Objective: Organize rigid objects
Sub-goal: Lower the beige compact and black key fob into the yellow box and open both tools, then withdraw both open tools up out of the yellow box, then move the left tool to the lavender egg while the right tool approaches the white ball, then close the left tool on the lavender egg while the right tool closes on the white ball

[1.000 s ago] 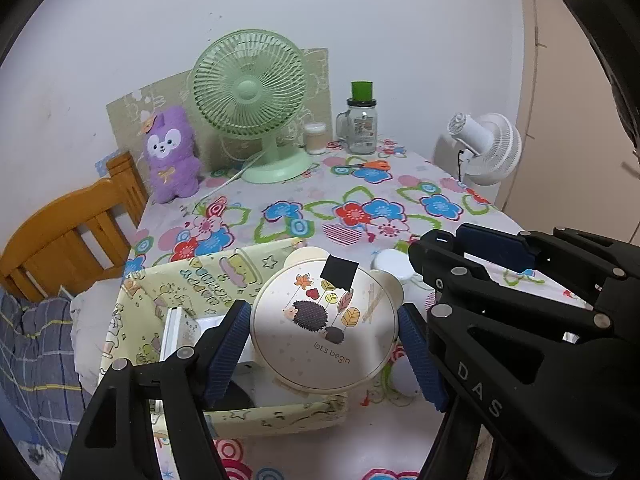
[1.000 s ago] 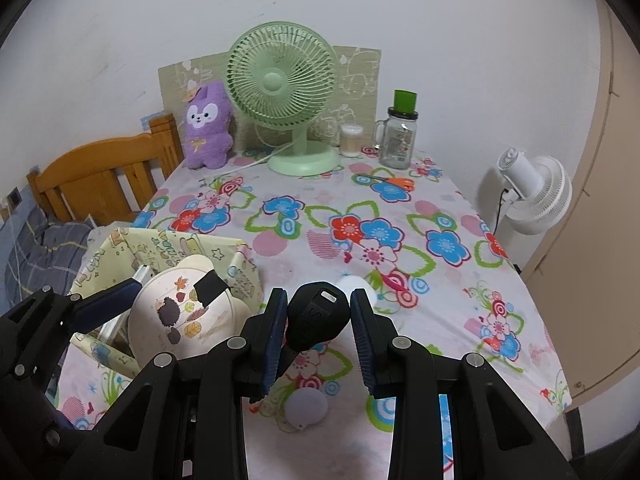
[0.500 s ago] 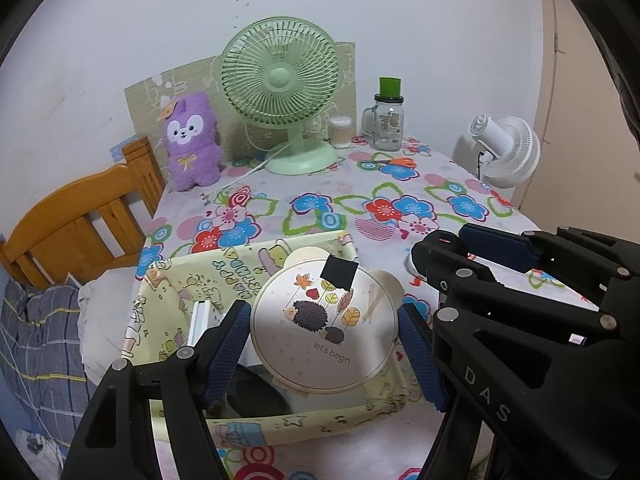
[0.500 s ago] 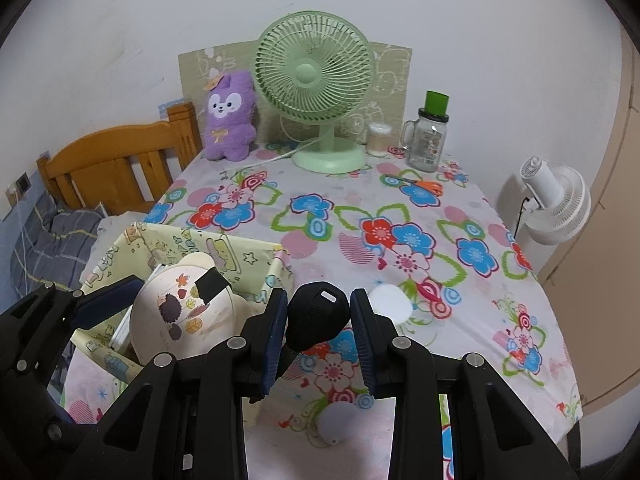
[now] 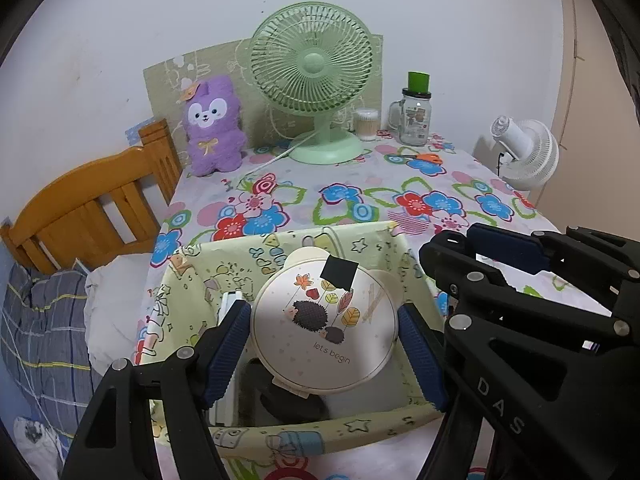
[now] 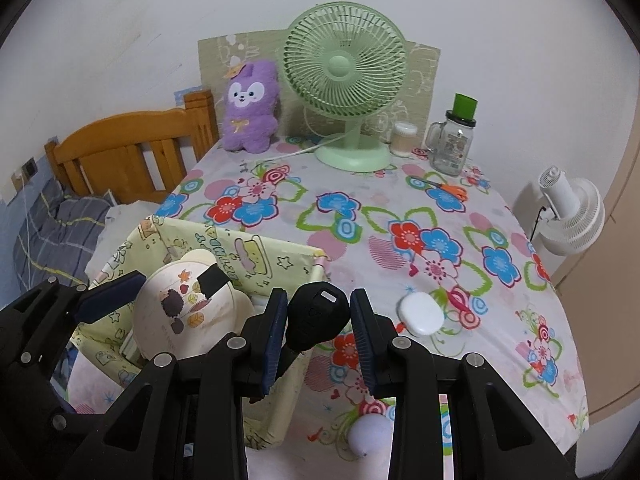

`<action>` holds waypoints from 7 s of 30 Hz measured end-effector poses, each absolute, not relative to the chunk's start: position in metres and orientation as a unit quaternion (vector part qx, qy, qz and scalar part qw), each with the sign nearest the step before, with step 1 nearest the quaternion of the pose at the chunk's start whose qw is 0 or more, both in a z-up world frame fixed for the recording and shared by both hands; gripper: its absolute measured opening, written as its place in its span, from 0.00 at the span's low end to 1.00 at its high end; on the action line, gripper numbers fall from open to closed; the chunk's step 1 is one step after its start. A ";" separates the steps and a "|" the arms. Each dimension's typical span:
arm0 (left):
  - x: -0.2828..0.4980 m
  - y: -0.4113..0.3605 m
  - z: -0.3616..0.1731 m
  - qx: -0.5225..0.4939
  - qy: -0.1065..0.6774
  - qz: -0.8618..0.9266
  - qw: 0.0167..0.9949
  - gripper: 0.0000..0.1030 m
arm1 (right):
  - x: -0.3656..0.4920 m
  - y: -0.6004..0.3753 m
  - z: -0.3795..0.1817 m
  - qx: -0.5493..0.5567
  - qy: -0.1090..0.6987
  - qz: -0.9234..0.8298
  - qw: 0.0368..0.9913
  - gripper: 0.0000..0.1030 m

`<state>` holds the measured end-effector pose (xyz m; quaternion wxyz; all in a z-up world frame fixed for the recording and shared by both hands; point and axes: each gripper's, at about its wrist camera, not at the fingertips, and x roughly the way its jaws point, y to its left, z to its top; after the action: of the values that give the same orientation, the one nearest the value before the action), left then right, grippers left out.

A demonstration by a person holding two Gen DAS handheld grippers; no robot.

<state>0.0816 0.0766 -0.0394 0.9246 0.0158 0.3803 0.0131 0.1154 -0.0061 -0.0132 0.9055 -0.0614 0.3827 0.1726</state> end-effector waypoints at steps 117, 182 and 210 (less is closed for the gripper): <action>0.040 -0.048 -0.022 0.059 0.351 -0.019 0.934 1.00 | 0.057 -0.143 0.002 -0.006 0.349 0.107 0.931 0.94; 0.086 -0.066 -0.139 -0.038 0.443 0.013 0.896 0.39 | 0.109 -0.187 -0.125 0.021 0.428 0.099 0.898 0.94; 0.161 -0.074 -0.137 -0.013 0.448 0.027 0.893 0.39 | 0.190 -0.155 -0.126 -0.035 0.421 0.147 0.894 0.89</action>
<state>0.1607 -0.0745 -0.1366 0.8935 -0.0127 0.4481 0.0268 0.1899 -0.1554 -0.1257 0.8945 -0.0346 0.4209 0.1467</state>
